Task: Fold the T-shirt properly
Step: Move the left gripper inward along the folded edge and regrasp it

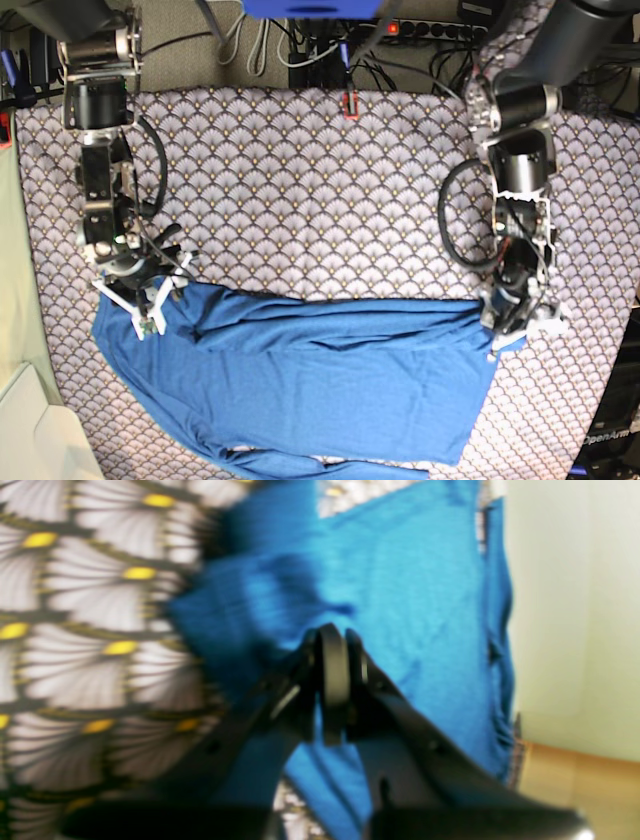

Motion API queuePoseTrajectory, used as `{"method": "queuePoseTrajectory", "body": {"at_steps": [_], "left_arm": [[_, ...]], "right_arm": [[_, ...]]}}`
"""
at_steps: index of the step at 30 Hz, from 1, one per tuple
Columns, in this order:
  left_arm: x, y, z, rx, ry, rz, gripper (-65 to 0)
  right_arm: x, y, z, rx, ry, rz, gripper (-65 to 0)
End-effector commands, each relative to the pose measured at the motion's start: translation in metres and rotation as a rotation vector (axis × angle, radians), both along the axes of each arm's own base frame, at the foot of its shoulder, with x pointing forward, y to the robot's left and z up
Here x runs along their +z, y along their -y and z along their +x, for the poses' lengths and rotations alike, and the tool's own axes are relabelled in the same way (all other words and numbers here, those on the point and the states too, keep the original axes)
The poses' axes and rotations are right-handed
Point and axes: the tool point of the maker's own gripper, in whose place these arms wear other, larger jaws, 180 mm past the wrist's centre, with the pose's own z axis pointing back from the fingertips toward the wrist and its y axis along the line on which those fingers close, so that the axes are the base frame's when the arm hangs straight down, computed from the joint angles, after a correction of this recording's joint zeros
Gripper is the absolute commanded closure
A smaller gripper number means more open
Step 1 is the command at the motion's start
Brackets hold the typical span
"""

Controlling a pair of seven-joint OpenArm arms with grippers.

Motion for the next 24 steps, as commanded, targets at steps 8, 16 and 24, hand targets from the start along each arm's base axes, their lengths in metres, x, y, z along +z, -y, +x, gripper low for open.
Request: {"method": "queuePoseTrajectory", "body": {"at_steps": [8, 16, 24], "left_arm": [[0.038, -0.009, 0.023, 0.013, 0.089, 0.015, -0.7], [0.022, 0.008, 0.015, -0.065, 0.032, -0.043, -1.2], [0.027, 0.058, 0.013, -0.313, -0.028, -0.014, -8.4]], "right_arm": [[0.019, 0.003, 0.013, 0.002, 0.062, -0.001, -33.4], [0.019, 0.003, 0.013, 0.003, 0.060, -0.003, -33.6], [0.019, 0.003, 0.013, 0.002, 0.059, -0.004, -33.6]]}}
